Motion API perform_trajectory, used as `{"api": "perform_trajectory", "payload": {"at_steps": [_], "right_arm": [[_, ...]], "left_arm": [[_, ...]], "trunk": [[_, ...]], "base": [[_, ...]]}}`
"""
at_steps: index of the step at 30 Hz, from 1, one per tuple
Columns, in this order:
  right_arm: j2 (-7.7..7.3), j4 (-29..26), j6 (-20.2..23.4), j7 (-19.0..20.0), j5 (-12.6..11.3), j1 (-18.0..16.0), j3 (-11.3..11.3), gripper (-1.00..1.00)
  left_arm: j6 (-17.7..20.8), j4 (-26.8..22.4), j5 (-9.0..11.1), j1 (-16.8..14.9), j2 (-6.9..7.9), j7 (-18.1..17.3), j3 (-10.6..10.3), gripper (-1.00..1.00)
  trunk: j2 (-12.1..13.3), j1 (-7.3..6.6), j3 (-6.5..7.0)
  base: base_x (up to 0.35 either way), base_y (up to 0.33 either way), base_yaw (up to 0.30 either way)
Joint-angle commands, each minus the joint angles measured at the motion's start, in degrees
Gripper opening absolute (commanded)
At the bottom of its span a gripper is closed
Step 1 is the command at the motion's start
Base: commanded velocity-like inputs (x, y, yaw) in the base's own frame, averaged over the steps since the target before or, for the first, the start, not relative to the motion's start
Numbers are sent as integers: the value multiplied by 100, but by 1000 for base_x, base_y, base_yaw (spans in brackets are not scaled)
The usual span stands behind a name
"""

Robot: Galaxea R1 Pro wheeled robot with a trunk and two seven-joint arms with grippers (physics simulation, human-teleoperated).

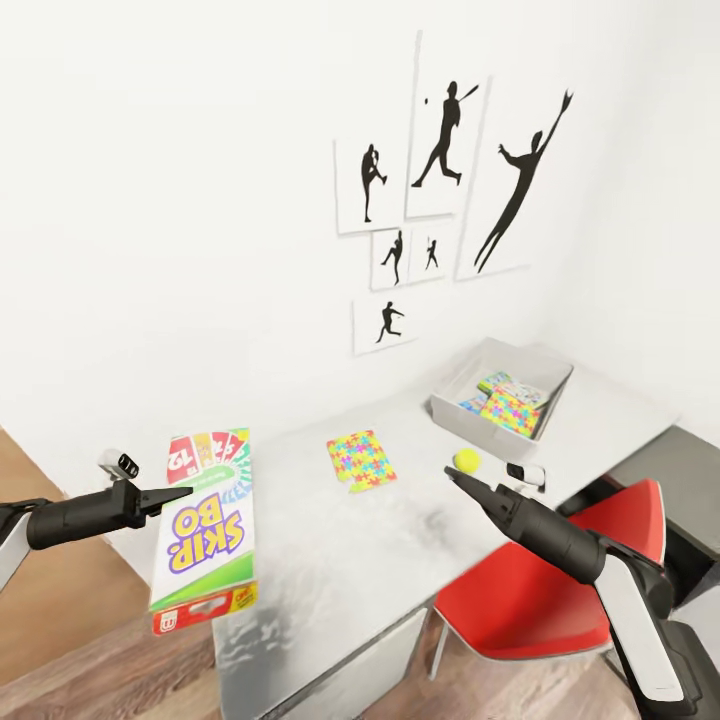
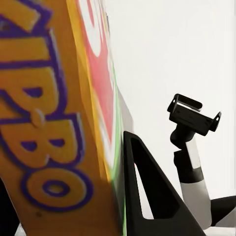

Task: Put all the toys in the child's room - the three board games (two on the bed and one on the table), the two jigsaw puzzles on the table, and the tennis ball on the table - inside the toy box on the table in the child's room.

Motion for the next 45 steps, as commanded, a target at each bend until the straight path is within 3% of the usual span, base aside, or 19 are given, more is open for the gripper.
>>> {"api": "perform_trajectory", "payload": {"at_steps": [1,20,45], "right_arm": [[-1,1,33,2,-21,-6,-1,100],[-1,1,15,7,-21,-6,0,100],[-8,3,15,12,-13,-6,-27,100]], "left_arm": [[48,-2,11,-1,3,-4,2,-100],[48,-4,7,-1,45,-4,26,-100],[35,-11,44,11,39,-7,8,-100]], "trunk": [[34,-21,16],[796,-439,484],[796,-439,655]], "base": [[-88,0,-218],[-84,0,-218],[-14,0,-218]]}}
